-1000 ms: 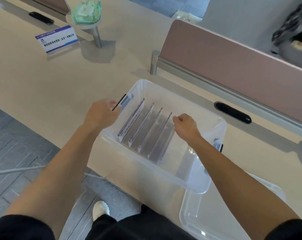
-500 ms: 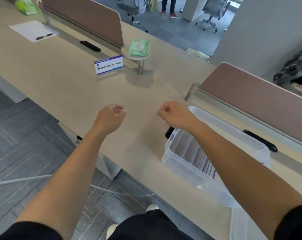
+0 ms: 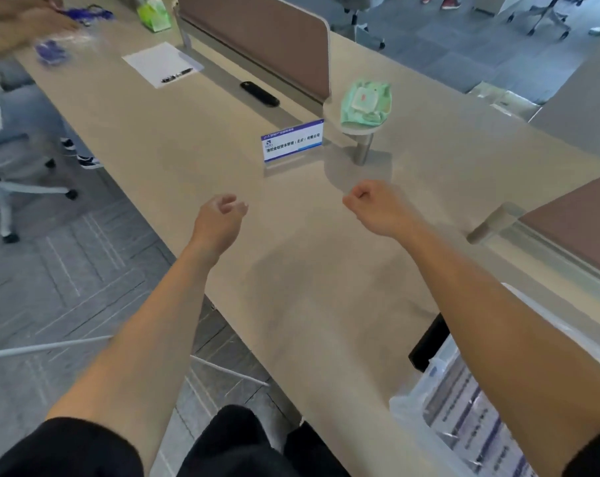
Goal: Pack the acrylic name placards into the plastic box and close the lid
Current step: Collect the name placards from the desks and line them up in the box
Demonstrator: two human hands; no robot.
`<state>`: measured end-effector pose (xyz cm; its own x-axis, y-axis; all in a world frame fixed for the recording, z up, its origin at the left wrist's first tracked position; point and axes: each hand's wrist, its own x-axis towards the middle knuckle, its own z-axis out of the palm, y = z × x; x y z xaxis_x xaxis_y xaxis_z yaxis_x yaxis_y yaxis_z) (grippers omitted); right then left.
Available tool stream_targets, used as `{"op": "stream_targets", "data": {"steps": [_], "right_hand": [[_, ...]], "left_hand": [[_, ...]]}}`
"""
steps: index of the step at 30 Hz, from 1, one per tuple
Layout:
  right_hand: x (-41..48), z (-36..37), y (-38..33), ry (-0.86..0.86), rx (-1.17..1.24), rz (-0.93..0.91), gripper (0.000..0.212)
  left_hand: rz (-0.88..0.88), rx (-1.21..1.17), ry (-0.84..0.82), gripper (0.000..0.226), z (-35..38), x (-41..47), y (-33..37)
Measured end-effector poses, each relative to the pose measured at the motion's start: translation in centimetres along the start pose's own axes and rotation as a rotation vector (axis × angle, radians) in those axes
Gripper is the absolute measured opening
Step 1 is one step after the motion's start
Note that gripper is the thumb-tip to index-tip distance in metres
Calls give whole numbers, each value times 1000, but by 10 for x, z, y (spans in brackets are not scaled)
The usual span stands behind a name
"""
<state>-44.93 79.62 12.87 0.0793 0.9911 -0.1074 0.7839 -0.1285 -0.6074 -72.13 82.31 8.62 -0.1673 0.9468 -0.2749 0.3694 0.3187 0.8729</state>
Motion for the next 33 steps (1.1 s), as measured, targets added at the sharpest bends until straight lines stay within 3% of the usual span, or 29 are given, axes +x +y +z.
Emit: {"op": "stream_targets", "data": {"steps": [3, 7, 10, 14, 16, 20, 24, 28, 31, 33], "right_hand": [[52, 10, -8, 12, 42, 8, 26], [127, 37, -7, 68, 289, 179, 30], [173, 65, -3, 166, 462, 341, 31], [224, 104, -1, 125, 489, 449, 49], [253, 118, 0, 155, 498, 503, 57], [309, 131, 7, 196, 470, 540, 23], [360, 135, 28, 132, 374, 618, 40], [390, 143, 36, 145, 631, 638, 65], [404, 150, 44, 119, 729, 599, 66], [407, 153, 47, 110, 737, 580, 55]], "left_hand": [[-83, -127, 61, 44, 7, 37, -4], [-272, -366, 260, 26, 26, 99, -10], [-365, -591, 216, 27, 48, 142, -10], [-394, -685, 173, 19, 69, 203, -12], [-362, -677, 171, 27, 83, 233, -11], [-165, -464, 114, 47, 116, 267, -4], [-103, -419, 16, 53, 139, 298, -6], [-45, -371, -35, 59, 156, 322, -9], [-49, -339, -39, 58, 166, 336, -13], [-62, -332, -27, 52, 171, 339, -13]]}}
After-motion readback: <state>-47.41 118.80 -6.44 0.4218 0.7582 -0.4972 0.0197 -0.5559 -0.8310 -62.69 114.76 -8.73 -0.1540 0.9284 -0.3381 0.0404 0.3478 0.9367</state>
